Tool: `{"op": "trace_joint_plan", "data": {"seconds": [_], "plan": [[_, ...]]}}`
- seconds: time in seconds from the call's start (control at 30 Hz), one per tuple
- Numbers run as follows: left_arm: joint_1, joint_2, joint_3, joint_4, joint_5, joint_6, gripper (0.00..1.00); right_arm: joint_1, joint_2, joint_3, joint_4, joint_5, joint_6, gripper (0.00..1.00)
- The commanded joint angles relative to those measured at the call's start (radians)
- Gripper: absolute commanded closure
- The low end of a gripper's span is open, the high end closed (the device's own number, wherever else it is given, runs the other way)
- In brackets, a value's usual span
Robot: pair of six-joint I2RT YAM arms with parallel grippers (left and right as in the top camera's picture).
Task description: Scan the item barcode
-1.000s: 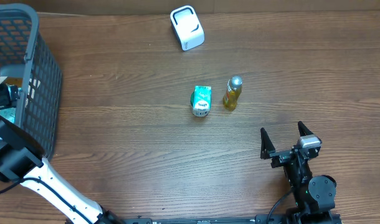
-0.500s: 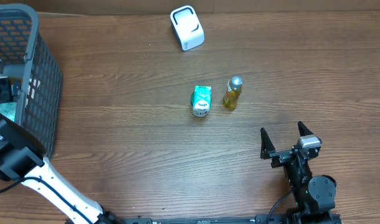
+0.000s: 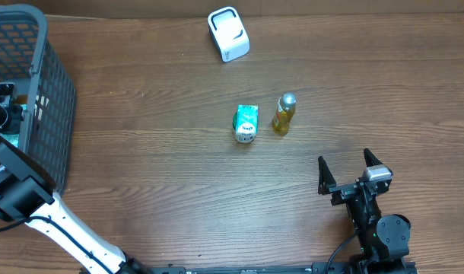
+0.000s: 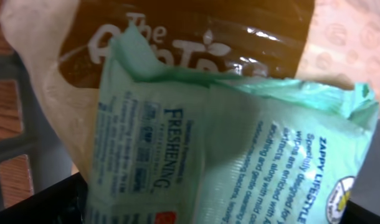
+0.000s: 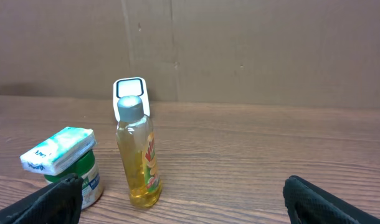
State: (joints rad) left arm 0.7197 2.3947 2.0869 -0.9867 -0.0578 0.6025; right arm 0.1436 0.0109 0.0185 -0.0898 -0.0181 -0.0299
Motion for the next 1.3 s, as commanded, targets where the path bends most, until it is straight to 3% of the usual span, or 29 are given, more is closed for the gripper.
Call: {"op": "trace_joint_plan", "data": {"seconds": [0.0,0.13,0.2,0.27,0.4,0.53,0.73,0.9,1.17,1.27], "plan": [[-0.006,0.025,-0.074,0.027,-0.032,0.011,0.00,-0.005,-0.008,-0.011,0.006,0.009,-0.005,0.00],[-0.006,0.025,-0.132,0.058,-0.063,0.011,0.04,-0.005,-0.008,-0.011,0.006,0.009,-0.005,0.00],[-0.007,0.025,-0.144,0.056,-0.064,0.010,0.17,-0.005,-0.008,-0.011,0.006,0.009,-0.005,0.00],[-0.009,0.025,-0.143,0.040,-0.053,-0.026,0.43,-0.005,-0.008,-0.011,0.006,0.009,-0.005,0.00],[-0.023,0.024,-0.129,0.005,0.036,-0.032,0.56,-0.005,-0.008,-0.011,0.006,0.009,-0.005,0.00],[-0.049,0.024,-0.059,-0.040,0.036,-0.091,0.60,-0.005,-0.008,-0.011,0.006,0.009,-0.005,0.00],[-0.114,-0.005,0.224,-0.182,0.024,-0.265,0.60,-0.005,-0.008,-0.011,0.006,0.009,-0.005,0.00],[-0.167,-0.084,0.465,-0.271,-0.079,-0.393,0.60,-0.005,-0.008,-0.011,0.006,0.009,-0.005,0.00],[-0.199,-0.327,0.487,-0.261,-0.036,-0.481,0.60,-0.005,-0.008,-0.011,0.006,0.009,-0.005,0.00],[-0.198,-0.418,0.487,-0.253,0.096,-0.484,0.60,-0.005,-0.008,-0.011,0.006,0.009,-0.005,0.00]]}}
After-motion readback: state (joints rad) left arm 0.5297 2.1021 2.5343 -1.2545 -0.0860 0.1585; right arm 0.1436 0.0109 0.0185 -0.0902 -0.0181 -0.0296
